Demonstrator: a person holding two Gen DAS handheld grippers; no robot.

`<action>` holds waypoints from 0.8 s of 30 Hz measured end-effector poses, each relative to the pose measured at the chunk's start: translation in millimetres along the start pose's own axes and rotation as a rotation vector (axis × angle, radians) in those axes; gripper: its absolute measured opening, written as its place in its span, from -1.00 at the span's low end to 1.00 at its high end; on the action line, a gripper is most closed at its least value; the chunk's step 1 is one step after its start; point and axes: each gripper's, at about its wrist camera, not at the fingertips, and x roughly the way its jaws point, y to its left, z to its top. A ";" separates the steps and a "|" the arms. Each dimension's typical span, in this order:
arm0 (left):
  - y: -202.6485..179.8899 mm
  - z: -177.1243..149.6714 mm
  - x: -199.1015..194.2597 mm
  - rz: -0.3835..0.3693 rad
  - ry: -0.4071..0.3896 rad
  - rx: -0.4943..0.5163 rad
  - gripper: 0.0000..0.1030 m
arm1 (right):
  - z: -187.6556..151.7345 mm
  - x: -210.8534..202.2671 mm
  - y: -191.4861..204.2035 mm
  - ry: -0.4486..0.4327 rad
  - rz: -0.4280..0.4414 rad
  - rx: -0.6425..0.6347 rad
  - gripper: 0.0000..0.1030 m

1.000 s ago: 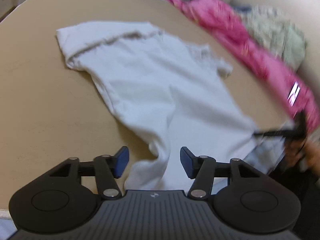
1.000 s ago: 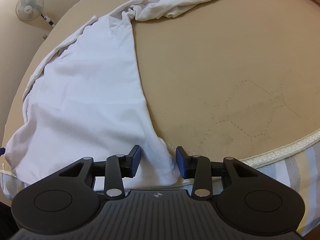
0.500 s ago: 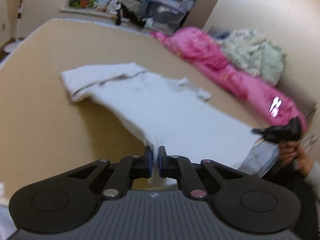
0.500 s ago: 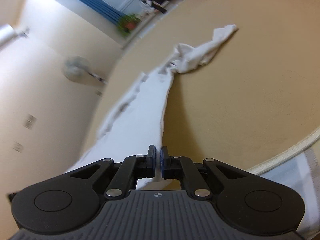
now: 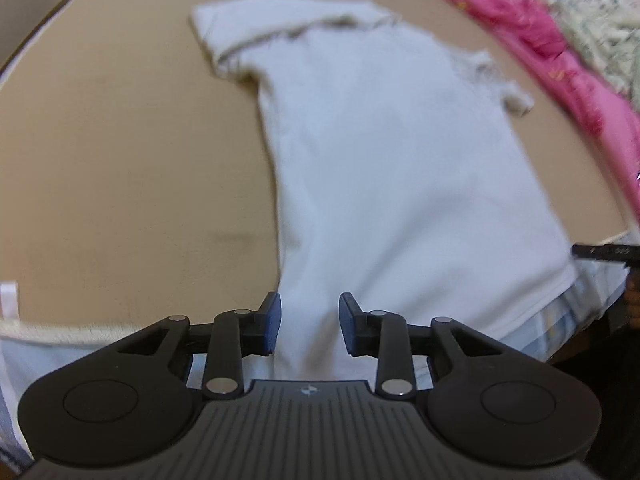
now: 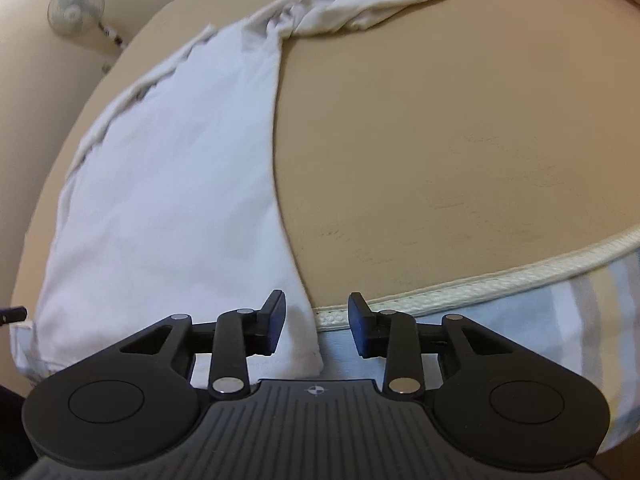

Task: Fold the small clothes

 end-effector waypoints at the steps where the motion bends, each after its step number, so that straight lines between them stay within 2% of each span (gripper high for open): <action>1: -1.4 -2.4 6.8 0.022 0.030 0.006 -0.32 | -0.3 4.8 3.4 0.014 -0.004 -0.013 -0.30; 2: -0.9 -5.8 12.8 0.043 0.061 0.013 -0.37 | -1.1 7.3 7.8 0.024 -0.010 -0.029 -0.28; 3: -2.1 -10.4 18.0 0.062 0.086 0.028 -0.67 | -1.3 11.4 11.7 0.026 -0.023 -0.056 -0.26; 4: -4.4 -12.3 19.8 0.075 0.091 0.048 -0.84 | -2.5 12.7 16.5 0.023 -0.033 -0.092 -0.40; 5: -6.9 -13.7 18.0 0.082 0.081 0.069 -0.85 | -3.7 12.6 19.7 0.021 -0.028 -0.119 -0.61; 6: -9.9 -15.5 11.8 0.089 0.057 0.088 -0.89 | -3.1 12.6 20.2 0.031 -0.003 -0.120 -0.92; 10: -15.3 -21.9 -14.4 0.085 -0.026 0.100 -0.92 | -5.4 -10.4 17.6 -0.031 0.055 -0.104 -0.94; 13: -29.2 -30.2 -4.8 0.183 0.018 0.173 -0.92 | -9.3 -28.4 2.3 -0.063 0.071 -0.022 -0.95; 15: -34.3 -29.8 6.1 0.209 0.047 0.196 -0.89 | -12.1 -24.2 3.5 -0.040 0.035 -0.049 -0.94; 16: -35.2 -25.4 3.6 0.210 0.018 0.188 -0.85 | -13.7 -19.0 6.3 -0.019 0.014 -0.068 -0.94; 18: -36.5 -14.2 -14.1 0.185 -0.112 0.159 -0.84 | -13.0 -14.3 9.1 -0.018 -0.044 -0.077 -0.86; 20: -40.6 -7.1 -32.6 0.120 -0.223 0.139 -0.77 | -6.7 -24.2 9.3 -0.102 -0.027 -0.056 -0.85; 22: -48.6 -0.7 -34.7 0.054 -0.249 0.138 -0.68 | 0.4 -32.5 10.3 -0.172 0.060 -0.019 -0.78; 24: -63.4 4.4 -24.2 0.052 -0.229 0.183 -0.65 | 6.1 -25.6 15.1 -0.155 0.107 -0.015 -0.66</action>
